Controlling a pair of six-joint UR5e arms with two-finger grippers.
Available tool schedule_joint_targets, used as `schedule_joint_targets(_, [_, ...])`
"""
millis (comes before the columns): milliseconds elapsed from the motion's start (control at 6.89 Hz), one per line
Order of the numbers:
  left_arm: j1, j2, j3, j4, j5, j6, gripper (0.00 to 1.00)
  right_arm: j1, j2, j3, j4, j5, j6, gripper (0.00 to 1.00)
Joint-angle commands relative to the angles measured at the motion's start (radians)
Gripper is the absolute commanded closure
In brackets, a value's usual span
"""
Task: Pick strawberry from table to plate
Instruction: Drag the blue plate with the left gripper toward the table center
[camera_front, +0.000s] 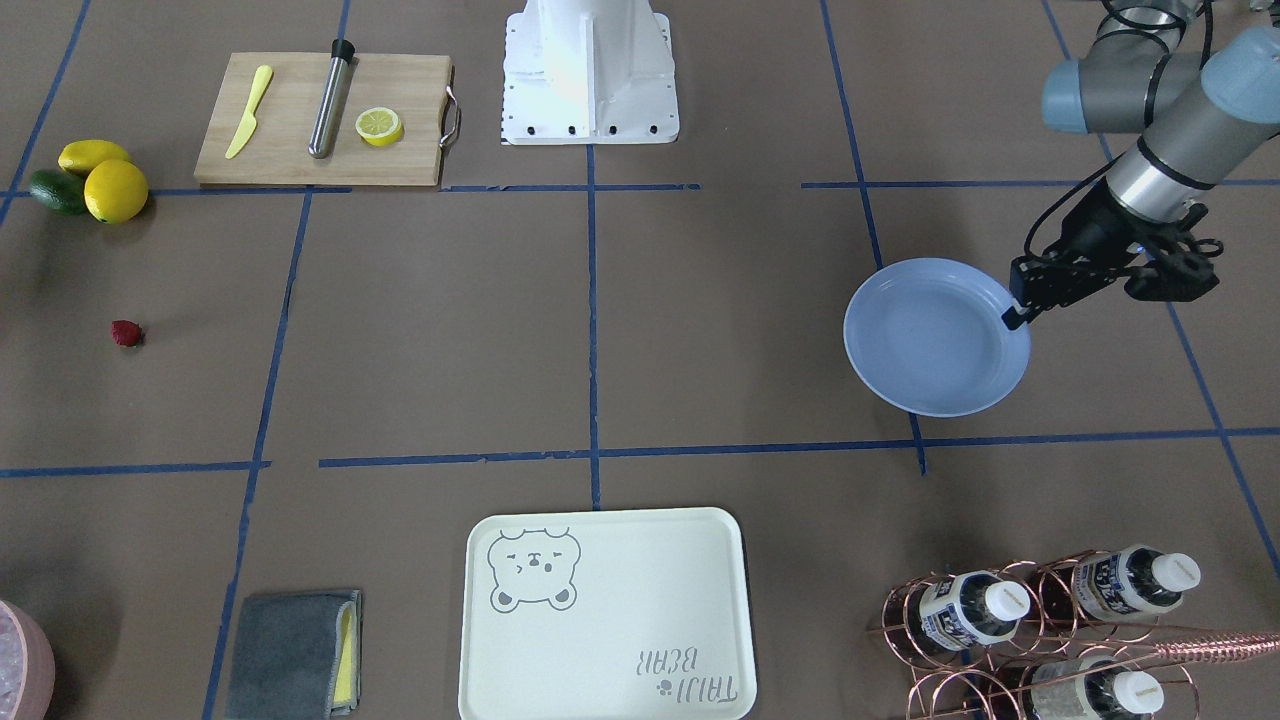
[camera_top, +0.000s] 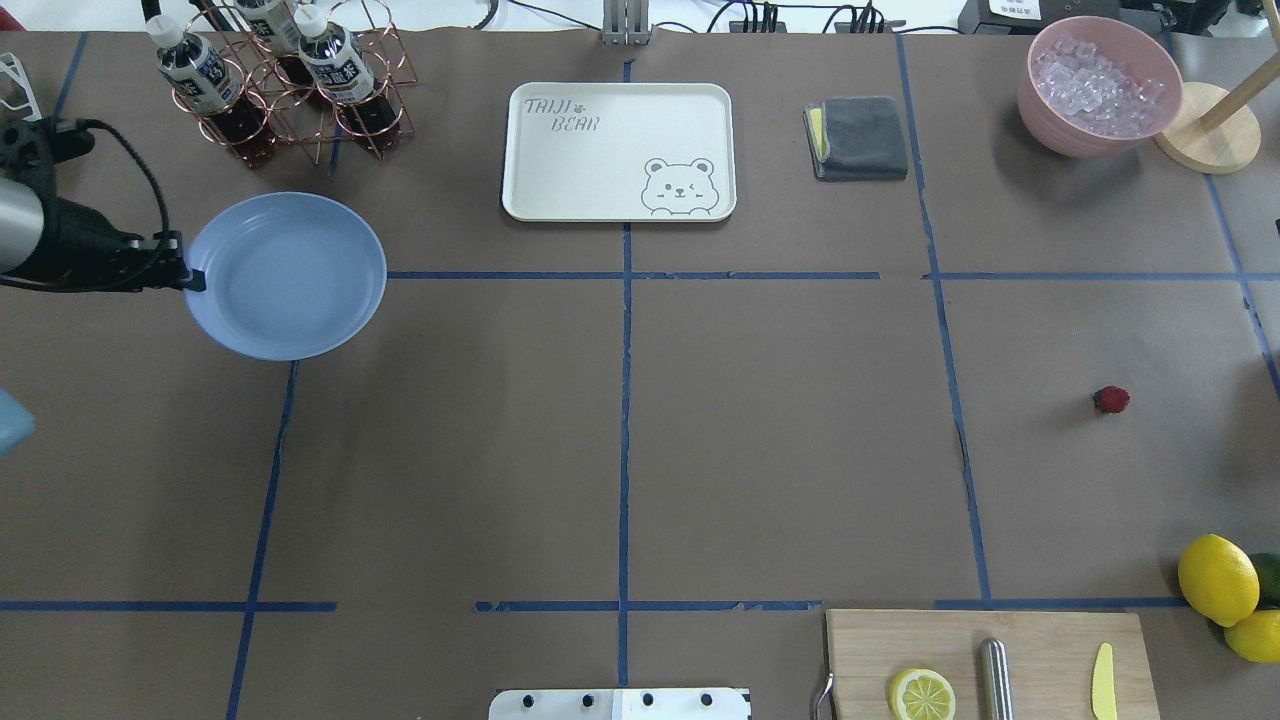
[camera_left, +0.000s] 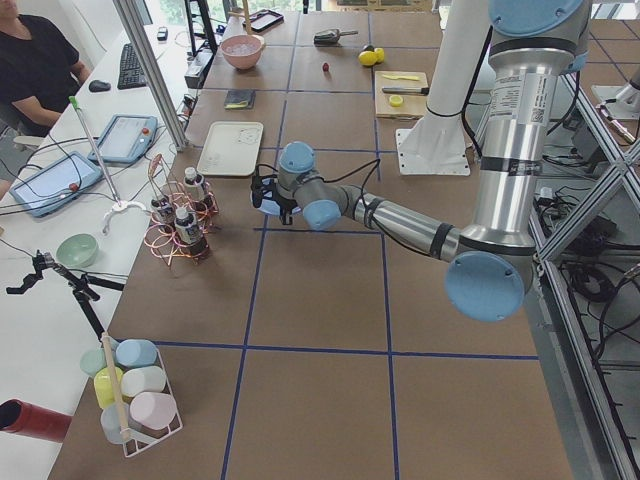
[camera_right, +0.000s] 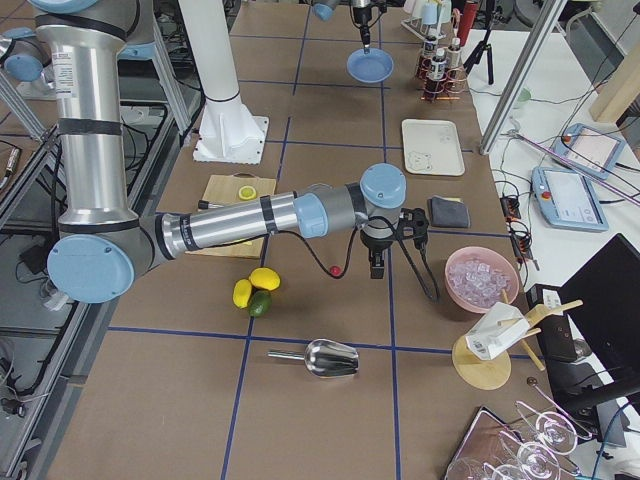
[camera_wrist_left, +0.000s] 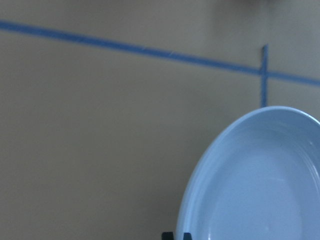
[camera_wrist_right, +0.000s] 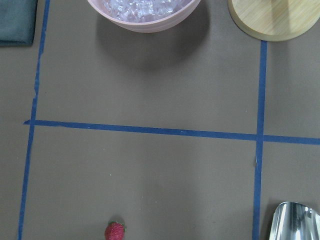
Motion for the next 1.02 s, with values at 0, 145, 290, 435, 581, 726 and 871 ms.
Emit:
schedule_joint_targets(0, [0.132, -0.166, 0.001, 0.077, 0.026, -0.249, 1.00, -0.075, -0.008, 0.017, 0.044, -0.034, 0.107, 0.00])
schedule_joint_targets(145, [0.215, -0.249, 0.001, 0.137, 0.093, -0.334, 1.00, -0.112, -0.013, 0.015, 0.142, -0.070, 0.214, 0.00])
schedule_joint_targets(290, [0.309, -0.291, 0.019, 0.137, 0.153, -0.432, 1.00, -0.158, -0.043, 0.015, 0.225, -0.090, 0.287, 0.00])
schedule_joint_targets(435, [0.398, -0.323, 0.036, 0.136, 0.249, -0.494, 1.00, -0.172, -0.045, 0.015, 0.247, -0.097, 0.304, 0.00])
schedule_joint_targets(581, [0.453, -0.347, 0.056, 0.128, 0.288, -0.550, 1.00, -0.177, -0.047, 0.015, 0.247, -0.097, 0.304, 0.00])
schedule_joint_targets(726, [0.478, -0.364, 0.072, 0.127, 0.292, -0.560, 1.00, -0.177, -0.047, 0.015, 0.247, -0.097, 0.303, 0.00])
schedule_joint_targets(871, [0.507, -0.364, 0.081, 0.127, 0.292, -0.566, 1.00, -0.177, -0.047, 0.015, 0.247, -0.097, 0.304, 0.00])
